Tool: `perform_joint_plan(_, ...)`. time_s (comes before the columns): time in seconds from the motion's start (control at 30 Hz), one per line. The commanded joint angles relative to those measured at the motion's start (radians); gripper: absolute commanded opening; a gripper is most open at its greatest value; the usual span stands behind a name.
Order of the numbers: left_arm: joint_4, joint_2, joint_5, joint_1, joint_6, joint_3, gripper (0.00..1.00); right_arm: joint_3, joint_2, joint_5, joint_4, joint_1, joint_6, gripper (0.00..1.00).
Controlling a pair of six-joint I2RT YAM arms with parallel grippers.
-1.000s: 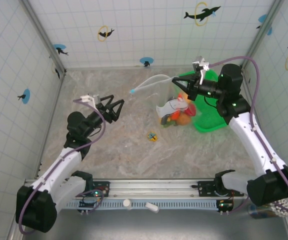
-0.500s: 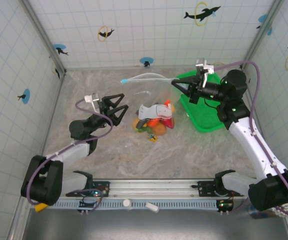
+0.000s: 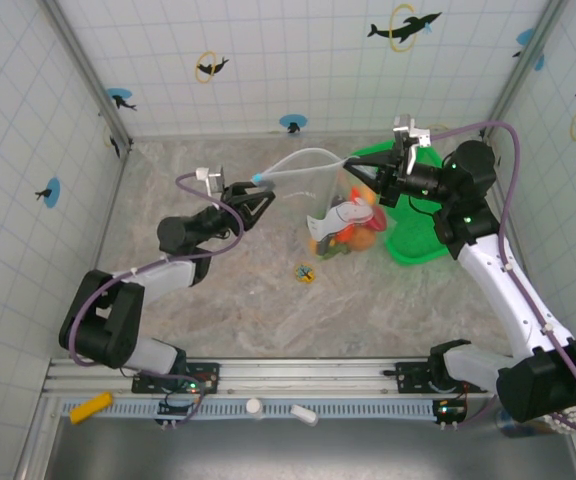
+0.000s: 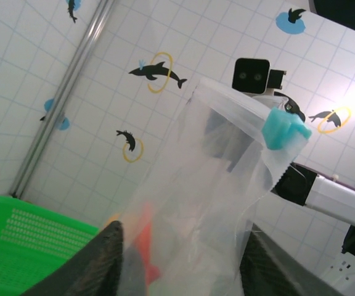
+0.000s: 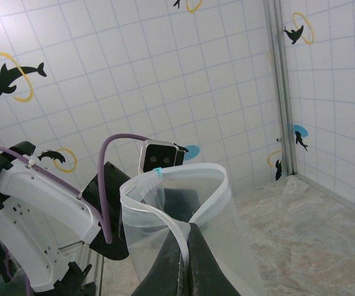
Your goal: Place the food in the zip-top bag and seal the zipper
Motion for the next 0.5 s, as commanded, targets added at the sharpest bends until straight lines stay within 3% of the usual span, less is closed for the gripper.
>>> perform_joint_plan(0.0, 0.293, 0.018, 0.042, -0.015, -0.015, 0.051, 0.33, -0.016, -0.001, 0.002, 0.060, 0.004, 0.005, 0.00)
perform_joint_plan(0.3, 0.289, -0.016, 0.073, -0.016, 0.014, 0.055, 0.00, -0.019, 0.004, 0.065, -0.075, 0.004, -0.095, 0.00)
perform_joint_plan(0.33, 0.280, -0.021, 0.090, -0.014, 0.024, 0.053, 0.00, -0.015, 0.002, 0.107, -0.124, 0.002, -0.124, 0.07)
perform_joint_plan(0.4, 0.226, -0.037, 0.108, 0.007, 0.048, 0.047, 0.00, -0.020, -0.018, 0.240, -0.205, 0.001, -0.179, 0.52)
perform_joint_plan(0.43, 0.197, -0.046, 0.110, 0.021, 0.061, 0.039, 0.00, -0.025, -0.031, 0.291, -0.225, -0.001, -0.201, 0.62)
perform_joint_plan(0.47, 0.170, -0.060, 0.114, 0.036, 0.074, 0.030, 0.00, -0.037, -0.050, 0.338, -0.233, -0.001, -0.227, 0.65)
